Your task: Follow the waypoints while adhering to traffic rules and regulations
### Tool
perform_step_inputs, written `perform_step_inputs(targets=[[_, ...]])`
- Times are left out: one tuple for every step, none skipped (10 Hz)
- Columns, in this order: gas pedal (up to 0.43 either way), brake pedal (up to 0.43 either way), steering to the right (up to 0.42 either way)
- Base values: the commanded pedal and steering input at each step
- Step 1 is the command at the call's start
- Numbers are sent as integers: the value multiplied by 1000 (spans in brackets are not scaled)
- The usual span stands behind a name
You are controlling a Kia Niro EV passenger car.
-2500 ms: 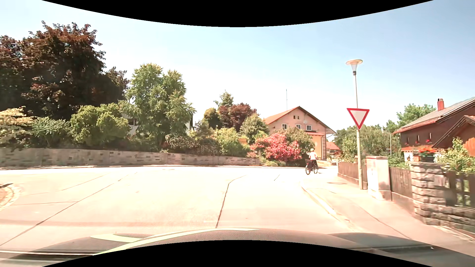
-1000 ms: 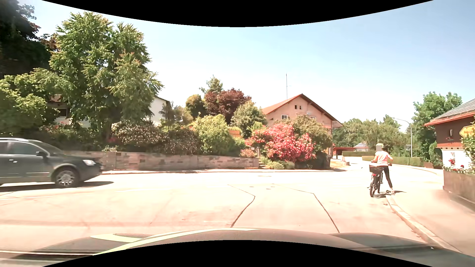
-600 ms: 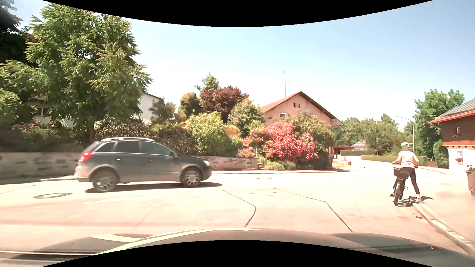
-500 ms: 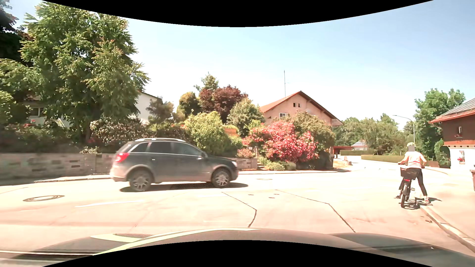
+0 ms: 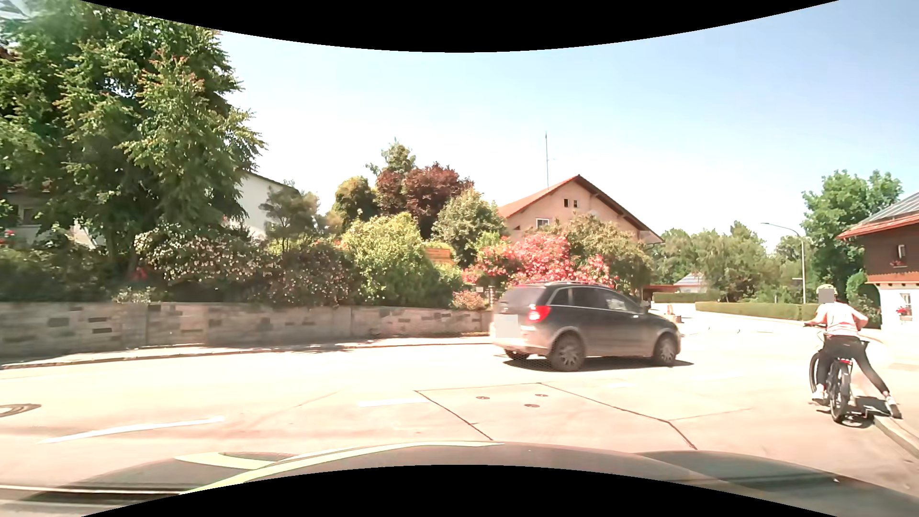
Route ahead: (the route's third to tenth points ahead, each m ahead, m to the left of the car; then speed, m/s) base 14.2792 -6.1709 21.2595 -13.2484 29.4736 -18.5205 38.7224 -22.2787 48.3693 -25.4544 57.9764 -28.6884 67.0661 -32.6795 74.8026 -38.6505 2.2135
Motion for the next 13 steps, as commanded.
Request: perform_step_inputs(targets=[[0, 0, 76], [8, 0, 85], [39, 0, 96], [39, 0, 109], [39, 0, 119], [39, 0, 127], [39, 0, 141], [39, 0, 154], [39, 0, 175], [39, 0, 194], [39, 0, 213], [39, 0, 238], [39, 0, 267]])
